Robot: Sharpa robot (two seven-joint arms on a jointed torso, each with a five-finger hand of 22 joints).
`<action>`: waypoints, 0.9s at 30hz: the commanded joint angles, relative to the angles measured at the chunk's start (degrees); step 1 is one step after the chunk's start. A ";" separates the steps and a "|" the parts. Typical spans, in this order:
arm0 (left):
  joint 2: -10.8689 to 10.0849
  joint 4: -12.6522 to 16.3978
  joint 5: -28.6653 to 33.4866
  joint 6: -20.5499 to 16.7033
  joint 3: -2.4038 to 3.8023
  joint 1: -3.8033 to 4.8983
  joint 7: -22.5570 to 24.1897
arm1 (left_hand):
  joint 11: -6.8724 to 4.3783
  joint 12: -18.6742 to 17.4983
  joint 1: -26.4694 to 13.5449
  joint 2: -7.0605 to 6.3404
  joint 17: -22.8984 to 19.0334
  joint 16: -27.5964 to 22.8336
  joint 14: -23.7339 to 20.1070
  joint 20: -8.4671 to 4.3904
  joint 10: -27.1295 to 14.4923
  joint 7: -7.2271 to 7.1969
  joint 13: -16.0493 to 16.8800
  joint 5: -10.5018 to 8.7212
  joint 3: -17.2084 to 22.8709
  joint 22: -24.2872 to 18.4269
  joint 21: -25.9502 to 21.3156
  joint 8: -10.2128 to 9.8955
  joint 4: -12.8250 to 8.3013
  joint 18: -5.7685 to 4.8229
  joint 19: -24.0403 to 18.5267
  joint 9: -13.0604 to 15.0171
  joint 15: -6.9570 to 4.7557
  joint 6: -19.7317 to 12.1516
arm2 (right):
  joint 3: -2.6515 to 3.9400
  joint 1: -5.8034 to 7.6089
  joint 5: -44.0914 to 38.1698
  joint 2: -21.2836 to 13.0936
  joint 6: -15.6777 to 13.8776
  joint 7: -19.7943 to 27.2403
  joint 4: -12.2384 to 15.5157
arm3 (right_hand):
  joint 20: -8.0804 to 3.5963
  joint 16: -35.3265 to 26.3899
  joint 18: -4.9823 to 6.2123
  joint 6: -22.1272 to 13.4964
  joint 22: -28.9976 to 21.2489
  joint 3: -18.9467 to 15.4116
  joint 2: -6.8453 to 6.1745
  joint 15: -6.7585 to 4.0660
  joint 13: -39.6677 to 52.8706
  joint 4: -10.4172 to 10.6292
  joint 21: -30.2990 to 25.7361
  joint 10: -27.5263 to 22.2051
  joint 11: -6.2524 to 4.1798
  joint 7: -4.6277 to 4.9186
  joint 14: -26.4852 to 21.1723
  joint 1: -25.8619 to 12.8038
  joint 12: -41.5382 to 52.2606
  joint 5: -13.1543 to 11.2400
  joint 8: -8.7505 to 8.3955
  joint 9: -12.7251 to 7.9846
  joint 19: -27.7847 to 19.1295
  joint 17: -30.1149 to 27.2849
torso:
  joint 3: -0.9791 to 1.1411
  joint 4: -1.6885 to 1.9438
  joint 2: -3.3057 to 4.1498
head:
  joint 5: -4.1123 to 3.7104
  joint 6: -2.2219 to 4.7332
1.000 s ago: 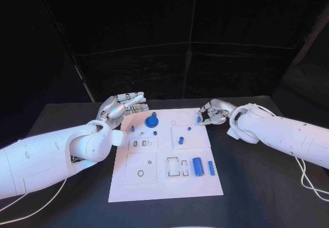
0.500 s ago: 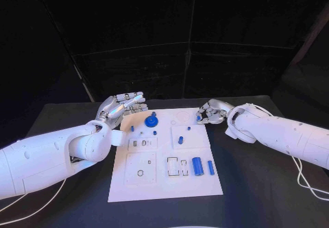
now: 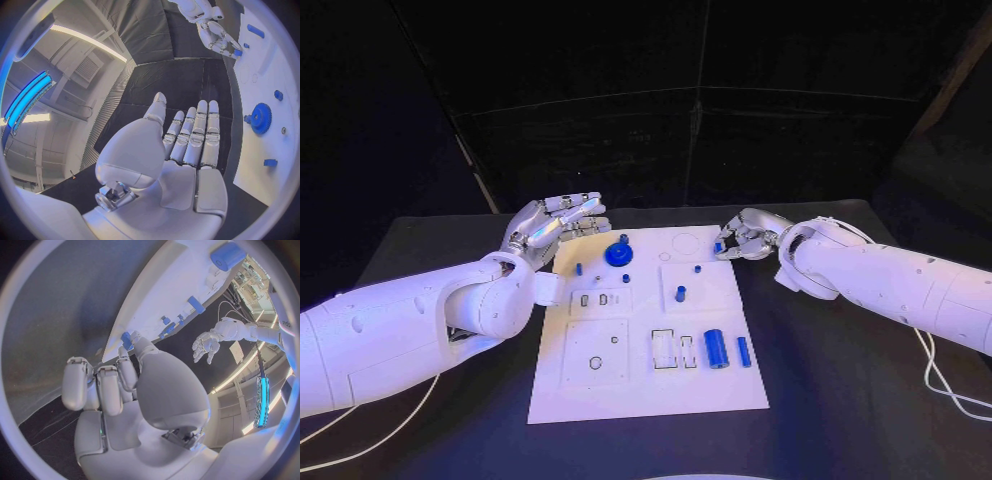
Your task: Assemble the parts on the task board
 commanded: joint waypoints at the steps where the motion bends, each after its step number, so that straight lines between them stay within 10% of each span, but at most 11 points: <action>1: 0.02 -0.05 -0.30 0.61 0.05 0.06 0.13 | -0.08 -0.13 -0.20 0.59 -0.08 -0.24 -0.14 0.10 -0.14 2.59 -0.02 -0.20 0.02 -0.08 -0.17 -0.24 -0.17 0.63 0.10 -0.03 0.15 -0.37 | 0.02 0.10 -0.53 0.06 0.19 -0.31 0.00 | -0.13 0.11 0.36 0.28 0.08 0.30 0.34 -0.23 0.00 -0.13 -0.02 -0.01 -0.30 0.03 3.22 0.16 0.22 -0.28 0.16 0.03 0.24 2.39 | 0.04 -0.03 0.00 | 0.00 -0.06; 27: 0.05 -0.20 -0.30 1.12 0.05 0.06 -0.38 | -0.07 -0.15 -0.27 0.66 -0.09 -0.27 -0.17 0.11 -0.17 2.59 -0.03 -0.20 0.04 -0.11 -0.22 -0.26 -0.15 0.63 0.10 -0.04 0.16 -0.51 | 0.02 -0.17 -0.55 0.72 -0.95 -0.06 -0.29 | -0.60 0.33 0.18 3.10 1.00 1.53 1.15 -0.79 1.14 -0.71 0.35 1.04 -1.00 -0.82 3.38 0.62 1.21 -0.14 1.20 0.17 0.90 2.99 | 0.08 0.02 -0.03 | -0.14 -0.29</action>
